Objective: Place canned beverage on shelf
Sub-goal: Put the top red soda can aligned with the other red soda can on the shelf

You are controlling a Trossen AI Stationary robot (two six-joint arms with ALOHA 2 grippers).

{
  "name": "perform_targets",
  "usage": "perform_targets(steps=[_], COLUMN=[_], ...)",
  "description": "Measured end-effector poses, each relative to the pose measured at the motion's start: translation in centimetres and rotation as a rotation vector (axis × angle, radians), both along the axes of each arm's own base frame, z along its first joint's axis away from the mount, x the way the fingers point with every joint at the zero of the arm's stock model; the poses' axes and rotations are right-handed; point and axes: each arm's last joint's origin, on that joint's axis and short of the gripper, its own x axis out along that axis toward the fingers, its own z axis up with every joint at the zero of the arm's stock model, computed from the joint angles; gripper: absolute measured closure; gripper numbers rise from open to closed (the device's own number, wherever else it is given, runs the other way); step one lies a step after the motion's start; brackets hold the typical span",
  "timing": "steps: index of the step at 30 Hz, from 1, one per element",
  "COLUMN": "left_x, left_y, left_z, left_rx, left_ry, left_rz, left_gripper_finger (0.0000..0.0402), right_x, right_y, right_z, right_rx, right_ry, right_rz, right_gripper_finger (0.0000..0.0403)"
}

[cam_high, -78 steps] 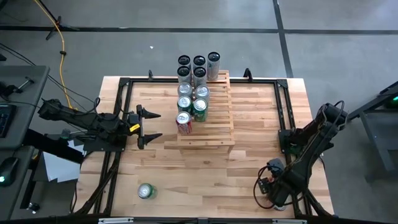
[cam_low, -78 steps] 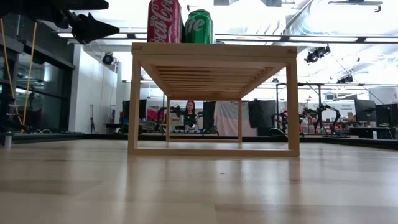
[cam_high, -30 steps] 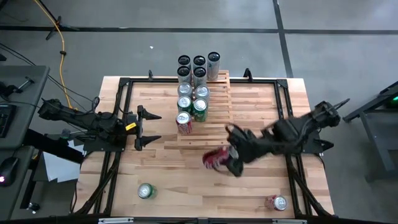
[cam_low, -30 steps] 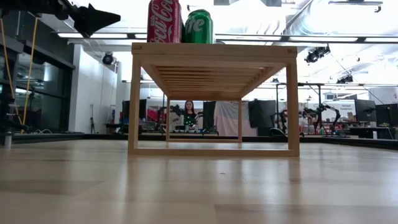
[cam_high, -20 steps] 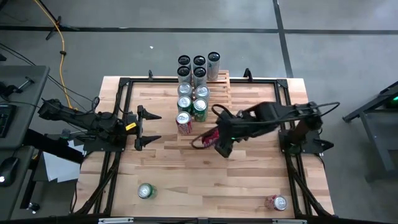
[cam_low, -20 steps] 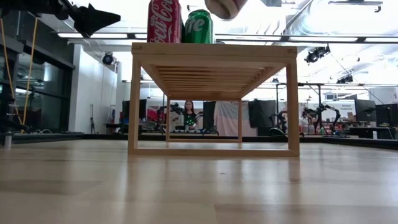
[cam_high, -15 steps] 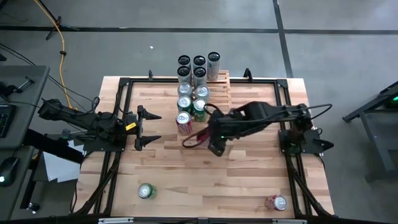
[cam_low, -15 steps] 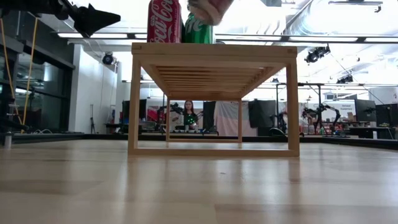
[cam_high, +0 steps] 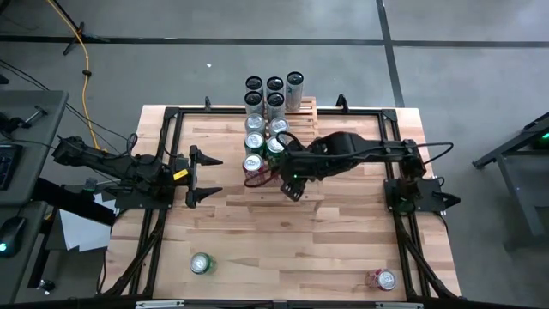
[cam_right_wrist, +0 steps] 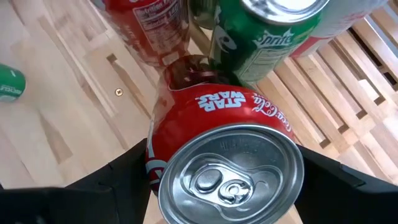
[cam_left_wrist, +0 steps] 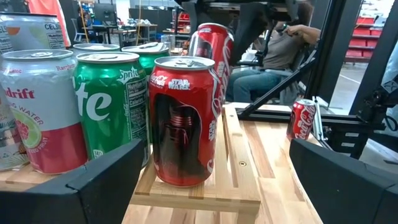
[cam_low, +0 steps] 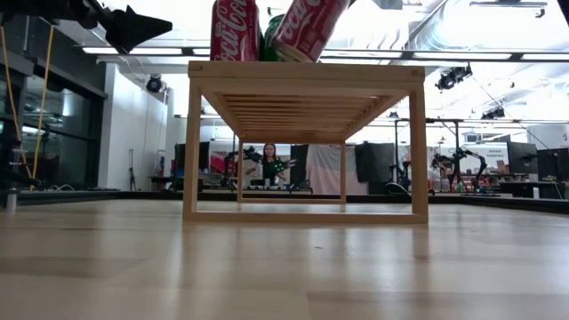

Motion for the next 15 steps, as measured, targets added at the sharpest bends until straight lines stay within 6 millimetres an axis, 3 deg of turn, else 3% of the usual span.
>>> perform_targets(steps=[10,15], left_x=[0.00,0.00], left_y=[0.00,0.00], left_z=[-0.05,-0.06], left_rx=[-0.014,-0.014], left_ry=[0.004,0.005], left_rz=[0.000,0.000], left_gripper_finger=[0.0007,0.0007], right_x=[0.11,0.66], right_y=[-0.17,-0.09], right_z=[-0.06,-0.72], right_rx=[0.000,-0.005], right_ry=[0.004,0.023], right_rz=[0.013,0.018], right_gripper_finger=[0.0109,0.0073])
